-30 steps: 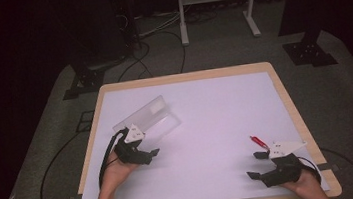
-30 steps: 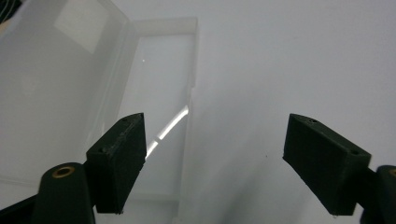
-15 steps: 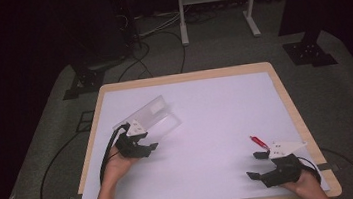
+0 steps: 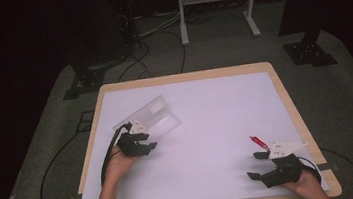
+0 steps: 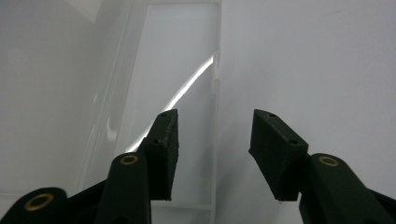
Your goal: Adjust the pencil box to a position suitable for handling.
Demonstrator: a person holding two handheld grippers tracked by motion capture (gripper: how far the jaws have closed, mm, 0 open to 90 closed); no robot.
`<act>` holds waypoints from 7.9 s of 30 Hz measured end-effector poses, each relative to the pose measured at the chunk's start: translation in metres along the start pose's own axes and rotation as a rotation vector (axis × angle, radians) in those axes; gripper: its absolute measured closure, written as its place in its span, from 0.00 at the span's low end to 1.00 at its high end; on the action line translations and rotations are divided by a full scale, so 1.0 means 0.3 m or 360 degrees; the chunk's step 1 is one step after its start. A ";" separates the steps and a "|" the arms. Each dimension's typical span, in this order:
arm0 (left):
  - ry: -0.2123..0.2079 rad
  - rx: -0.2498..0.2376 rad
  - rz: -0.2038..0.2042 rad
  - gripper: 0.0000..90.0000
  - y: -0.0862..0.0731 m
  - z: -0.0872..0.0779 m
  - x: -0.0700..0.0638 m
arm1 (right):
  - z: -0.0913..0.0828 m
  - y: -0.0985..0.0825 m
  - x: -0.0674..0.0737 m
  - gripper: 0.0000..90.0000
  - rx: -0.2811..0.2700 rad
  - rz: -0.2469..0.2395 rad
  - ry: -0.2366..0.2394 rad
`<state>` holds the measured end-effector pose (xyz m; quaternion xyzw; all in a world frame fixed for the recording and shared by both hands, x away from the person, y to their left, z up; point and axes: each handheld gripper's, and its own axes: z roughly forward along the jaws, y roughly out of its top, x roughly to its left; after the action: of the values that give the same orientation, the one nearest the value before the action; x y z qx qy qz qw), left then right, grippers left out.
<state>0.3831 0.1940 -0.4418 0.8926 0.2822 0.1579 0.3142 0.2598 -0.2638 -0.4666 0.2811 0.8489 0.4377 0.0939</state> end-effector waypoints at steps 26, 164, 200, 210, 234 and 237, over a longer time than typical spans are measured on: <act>-0.0047 0.0071 0.0006 0.88 -0.009 0.028 0.013 | -0.004 -0.003 -0.005 0.27 -0.0004 -0.0007 -0.0004; -0.0610 -0.0120 0.0599 1.00 0.166 0.089 -0.404 | -0.078 -0.013 -0.069 0.27 -0.0058 0.0018 -0.0164; -0.0645 -0.0147 0.0516 0.74 0.148 0.087 -0.403 | -0.067 -0.013 -0.083 0.26 -0.0004 0.0045 -0.0191; -0.0609 -0.0183 0.0493 0.67 0.142 0.044 -0.392 | -0.063 -0.008 -0.098 0.27 0.0016 0.0083 -0.0241; -0.0497 -0.0291 0.0400 0.58 0.090 -0.085 -0.322 | -0.061 -0.012 -0.179 0.54 0.0150 0.0239 -0.0396; -0.0469 -0.0296 0.0387 0.57 0.074 -0.098 -0.309 | -0.057 -0.013 -0.183 0.62 0.0176 0.0243 -0.0412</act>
<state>0.3051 0.1378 -0.4150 0.9007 0.1076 0.0878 0.4117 0.2966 -0.3080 -0.4642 0.4037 0.8286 0.3563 0.1532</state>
